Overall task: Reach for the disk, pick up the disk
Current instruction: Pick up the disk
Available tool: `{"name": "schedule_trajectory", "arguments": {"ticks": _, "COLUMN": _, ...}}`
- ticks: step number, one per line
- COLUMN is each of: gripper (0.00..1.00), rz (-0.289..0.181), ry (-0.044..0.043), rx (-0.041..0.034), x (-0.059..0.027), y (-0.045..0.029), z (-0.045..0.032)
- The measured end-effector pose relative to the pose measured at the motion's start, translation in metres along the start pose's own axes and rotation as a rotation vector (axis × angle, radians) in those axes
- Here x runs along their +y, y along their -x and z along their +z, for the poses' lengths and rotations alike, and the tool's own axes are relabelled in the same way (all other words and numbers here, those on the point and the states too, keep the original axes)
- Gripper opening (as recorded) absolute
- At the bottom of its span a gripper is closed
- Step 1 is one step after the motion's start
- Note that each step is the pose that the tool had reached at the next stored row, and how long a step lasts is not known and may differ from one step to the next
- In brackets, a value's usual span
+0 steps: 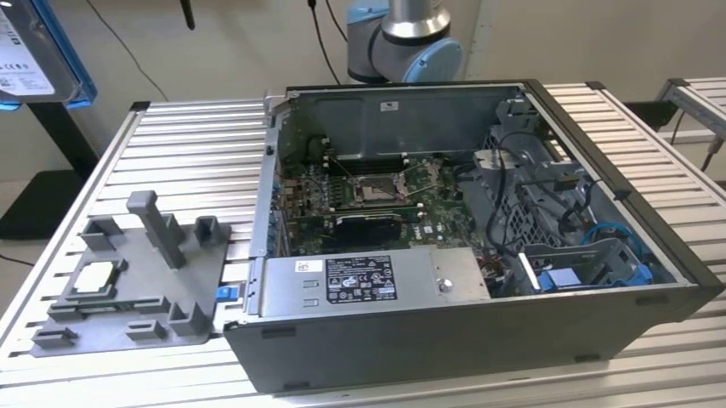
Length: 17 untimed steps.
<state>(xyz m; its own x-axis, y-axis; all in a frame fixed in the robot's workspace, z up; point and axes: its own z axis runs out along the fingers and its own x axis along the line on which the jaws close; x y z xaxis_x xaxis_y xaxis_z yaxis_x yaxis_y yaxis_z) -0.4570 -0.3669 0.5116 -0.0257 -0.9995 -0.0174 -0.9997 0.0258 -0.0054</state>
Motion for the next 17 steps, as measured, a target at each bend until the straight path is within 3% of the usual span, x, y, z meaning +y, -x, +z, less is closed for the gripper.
{"name": "schedule_trajectory", "arguments": {"ticks": 6, "gripper": 0.0, "rz": 0.0, "ry": 0.001, "rx": 0.0, "x": -0.0117, "y": 0.0003, "z": 0.0001}}
{"name": "schedule_trajectory", "arguments": {"ticks": 17, "gripper": 0.0, "rz": 0.0, "ry": 0.0074, "rx": 0.0002, "x": -0.0495, "y": 0.0013, "z": 0.0003}}
